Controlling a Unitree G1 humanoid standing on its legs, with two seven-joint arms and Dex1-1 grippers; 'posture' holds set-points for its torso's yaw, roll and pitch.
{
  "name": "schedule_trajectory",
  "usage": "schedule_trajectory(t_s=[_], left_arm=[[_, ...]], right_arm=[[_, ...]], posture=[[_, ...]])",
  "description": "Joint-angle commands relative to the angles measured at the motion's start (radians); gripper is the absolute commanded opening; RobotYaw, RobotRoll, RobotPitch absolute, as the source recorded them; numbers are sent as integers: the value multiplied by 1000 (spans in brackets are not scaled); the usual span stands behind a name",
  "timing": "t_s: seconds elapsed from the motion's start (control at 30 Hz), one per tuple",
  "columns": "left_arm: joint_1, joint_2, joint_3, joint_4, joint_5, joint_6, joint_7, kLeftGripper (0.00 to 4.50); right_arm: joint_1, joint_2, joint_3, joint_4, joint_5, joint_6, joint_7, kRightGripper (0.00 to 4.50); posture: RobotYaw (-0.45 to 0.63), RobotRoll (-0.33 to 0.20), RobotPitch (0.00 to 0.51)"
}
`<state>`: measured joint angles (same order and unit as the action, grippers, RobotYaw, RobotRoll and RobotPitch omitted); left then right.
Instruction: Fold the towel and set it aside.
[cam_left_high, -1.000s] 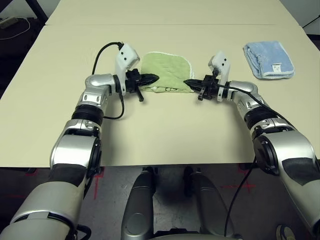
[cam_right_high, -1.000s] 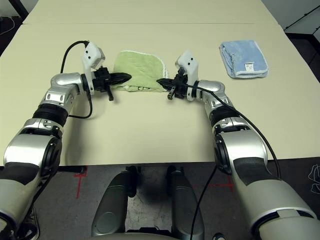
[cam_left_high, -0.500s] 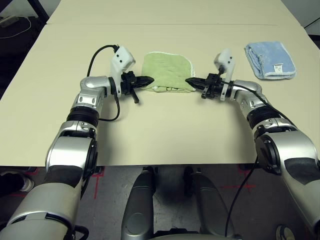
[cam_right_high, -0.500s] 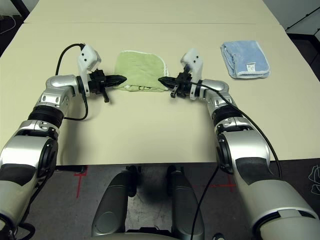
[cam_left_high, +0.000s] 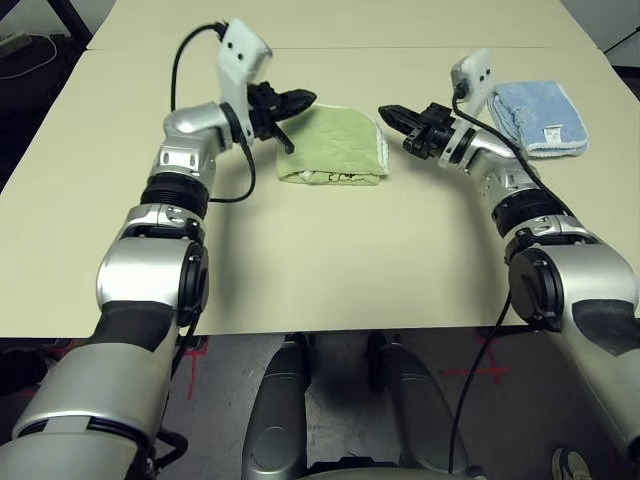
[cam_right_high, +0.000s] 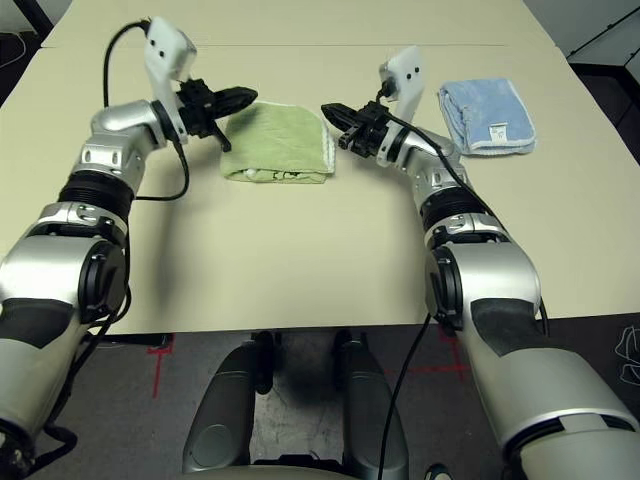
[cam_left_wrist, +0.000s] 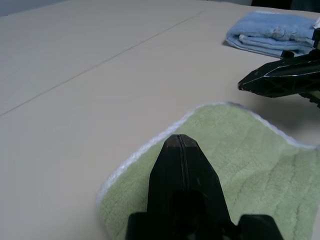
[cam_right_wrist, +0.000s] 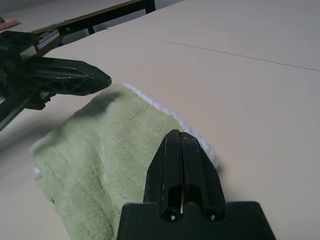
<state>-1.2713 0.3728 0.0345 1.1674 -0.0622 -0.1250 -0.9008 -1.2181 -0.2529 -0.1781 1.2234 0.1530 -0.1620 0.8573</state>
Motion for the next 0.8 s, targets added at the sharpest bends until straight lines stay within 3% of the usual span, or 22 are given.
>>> schedule_trajectory(t_s=[0.03,0.33,0.5,0.8], left_arm=[[13,-11,-12,47,34,-3,46,0],[20,-15,-22,86,72,-1,127,0],[43,-12,-45,103,114,29,177,0],[90,-16,-54,97,130,49,158,0]], right_arm=[[-7,16,4,23,-18,6,-69,47],[-14,64,21,48,-49,16,-165,47],[-1,87,85,67,-122,59,-207,47],[36,86,116,74,-173,101,-238,47]], posture=[[32,0,258],[34,0,258],[37,0,261],[35,0,265]])
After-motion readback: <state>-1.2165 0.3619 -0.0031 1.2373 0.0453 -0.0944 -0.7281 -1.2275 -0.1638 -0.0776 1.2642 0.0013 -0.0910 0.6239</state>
